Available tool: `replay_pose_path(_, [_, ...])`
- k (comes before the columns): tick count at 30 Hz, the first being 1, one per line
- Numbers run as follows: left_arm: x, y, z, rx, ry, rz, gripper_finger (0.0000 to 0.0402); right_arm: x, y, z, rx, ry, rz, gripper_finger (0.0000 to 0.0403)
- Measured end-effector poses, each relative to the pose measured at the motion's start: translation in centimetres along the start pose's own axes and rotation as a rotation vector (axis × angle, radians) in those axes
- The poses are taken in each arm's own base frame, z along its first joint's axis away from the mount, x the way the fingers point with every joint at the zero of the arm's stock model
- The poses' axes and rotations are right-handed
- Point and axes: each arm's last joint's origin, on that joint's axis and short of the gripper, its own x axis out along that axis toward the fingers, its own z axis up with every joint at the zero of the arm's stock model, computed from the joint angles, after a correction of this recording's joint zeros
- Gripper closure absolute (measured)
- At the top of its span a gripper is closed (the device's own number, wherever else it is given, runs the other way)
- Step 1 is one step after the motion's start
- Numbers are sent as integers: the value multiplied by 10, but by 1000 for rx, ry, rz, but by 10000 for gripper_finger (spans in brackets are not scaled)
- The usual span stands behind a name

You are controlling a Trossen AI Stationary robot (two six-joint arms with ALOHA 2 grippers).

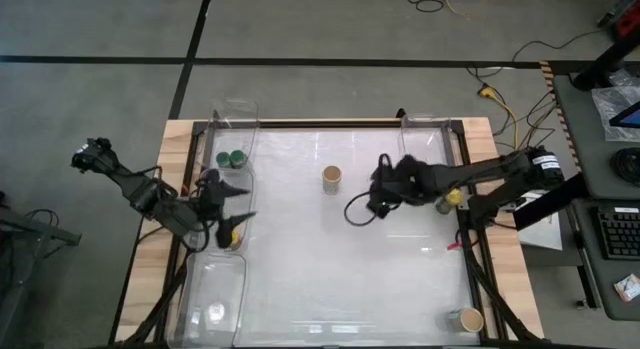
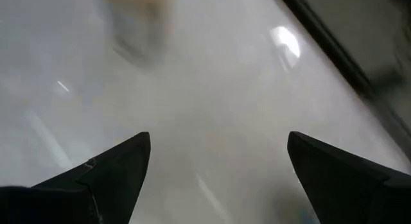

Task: Sort spices by type
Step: Put the yellow spice bottle into the middle left transparent bin

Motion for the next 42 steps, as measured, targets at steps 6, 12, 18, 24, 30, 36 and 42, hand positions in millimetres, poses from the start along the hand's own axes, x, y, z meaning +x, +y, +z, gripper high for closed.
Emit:
replay_pose_path(6, [22,-16,-2,84,-165,51,134,-18,-35,-18,-39,374,-151,44])
replay_pose_path(12, [38,-34,5,151,-262,53,134,-21,-56,-38,33,525,-179,44])
replay_pose_path(18, [57,-50,8,189,-328,88,134,-20,-76,-56,1,604,-123,44])
replay_pose_path(24, [76,-63,1,202,-282,103,134,-16,-98,-71,-3,690,-24,44])
replay_pose_path(30, [96,-78,-8,164,-265,111,134,-10,-106,-71,-76,745,63,44])
replay_pose_path(36, [113,-92,-16,167,-235,123,134,-1,-111,-75,-99,818,156,44])
replay_pose_path(42, [119,-101,-11,184,-235,126,134,9,-117,-84,-111,870,164,44])
